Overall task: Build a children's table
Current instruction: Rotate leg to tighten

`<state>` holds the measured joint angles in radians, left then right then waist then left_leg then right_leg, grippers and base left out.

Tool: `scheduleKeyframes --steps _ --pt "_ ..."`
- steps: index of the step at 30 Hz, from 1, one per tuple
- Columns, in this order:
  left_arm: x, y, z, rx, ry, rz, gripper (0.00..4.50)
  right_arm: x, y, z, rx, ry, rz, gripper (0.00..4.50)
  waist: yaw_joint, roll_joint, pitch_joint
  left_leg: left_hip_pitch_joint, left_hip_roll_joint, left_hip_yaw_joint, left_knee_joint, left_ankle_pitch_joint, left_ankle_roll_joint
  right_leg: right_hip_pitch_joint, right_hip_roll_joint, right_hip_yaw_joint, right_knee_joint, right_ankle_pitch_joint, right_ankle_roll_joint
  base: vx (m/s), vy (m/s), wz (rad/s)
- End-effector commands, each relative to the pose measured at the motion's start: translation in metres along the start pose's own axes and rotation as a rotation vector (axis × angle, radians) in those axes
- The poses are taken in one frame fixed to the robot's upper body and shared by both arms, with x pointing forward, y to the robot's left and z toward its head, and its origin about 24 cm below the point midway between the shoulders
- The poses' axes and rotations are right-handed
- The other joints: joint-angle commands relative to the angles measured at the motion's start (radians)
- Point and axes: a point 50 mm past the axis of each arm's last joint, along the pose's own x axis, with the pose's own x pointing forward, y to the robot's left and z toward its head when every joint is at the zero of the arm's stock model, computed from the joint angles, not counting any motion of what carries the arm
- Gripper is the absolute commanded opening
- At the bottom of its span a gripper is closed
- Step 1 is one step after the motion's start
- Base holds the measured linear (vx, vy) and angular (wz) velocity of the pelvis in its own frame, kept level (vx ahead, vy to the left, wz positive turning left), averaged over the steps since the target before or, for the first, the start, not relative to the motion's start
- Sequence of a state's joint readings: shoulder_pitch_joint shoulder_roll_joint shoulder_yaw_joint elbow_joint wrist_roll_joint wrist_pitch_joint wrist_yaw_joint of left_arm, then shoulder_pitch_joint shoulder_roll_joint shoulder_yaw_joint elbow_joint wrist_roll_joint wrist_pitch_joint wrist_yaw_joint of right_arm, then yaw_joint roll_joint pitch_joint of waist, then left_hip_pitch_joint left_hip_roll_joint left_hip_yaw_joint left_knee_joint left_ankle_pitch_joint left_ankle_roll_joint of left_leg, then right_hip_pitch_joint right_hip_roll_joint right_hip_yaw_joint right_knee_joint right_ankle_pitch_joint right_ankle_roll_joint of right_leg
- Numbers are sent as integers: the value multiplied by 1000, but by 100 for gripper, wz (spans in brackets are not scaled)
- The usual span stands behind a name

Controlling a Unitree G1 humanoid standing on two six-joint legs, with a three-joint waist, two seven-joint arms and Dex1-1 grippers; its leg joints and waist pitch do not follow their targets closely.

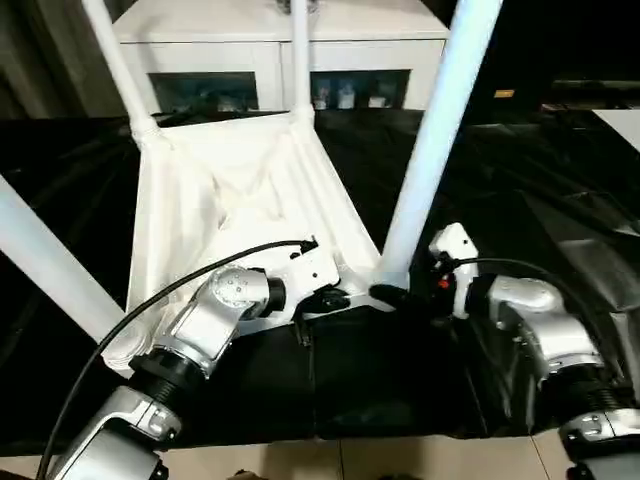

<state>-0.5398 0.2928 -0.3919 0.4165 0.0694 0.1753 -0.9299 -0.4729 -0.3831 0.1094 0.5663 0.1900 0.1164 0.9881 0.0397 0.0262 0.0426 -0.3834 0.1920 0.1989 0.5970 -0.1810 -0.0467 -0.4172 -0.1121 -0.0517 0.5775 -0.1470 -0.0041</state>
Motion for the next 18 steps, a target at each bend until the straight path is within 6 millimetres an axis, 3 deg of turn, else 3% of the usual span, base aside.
scheduleKeyframes --steps 1,10,18 --pt "1 -7 -15 -22 70 -20 0 0 -2 3 -13 -9 4 371 5 -15 -68 17 30 -11 -73 -233 71 50 -25 19 -50 -210 -232 0 0 0" --pt "-4 -6 -19 -27 88 -15 0 2 -2 -1 -9 -1 4 284 2 -16 -68 16 30 -12 -74 -241 65 49 -26 19 -51 -232 -223 0 0 0" --pt "-9 -7 -26 -27 111 -22 0 5 -3 -1 4 -56 -44 268 -7 -12 -66 14 30 -15 -78 -273 52 51 -24 18 -53 -250 -221 0 0 0"
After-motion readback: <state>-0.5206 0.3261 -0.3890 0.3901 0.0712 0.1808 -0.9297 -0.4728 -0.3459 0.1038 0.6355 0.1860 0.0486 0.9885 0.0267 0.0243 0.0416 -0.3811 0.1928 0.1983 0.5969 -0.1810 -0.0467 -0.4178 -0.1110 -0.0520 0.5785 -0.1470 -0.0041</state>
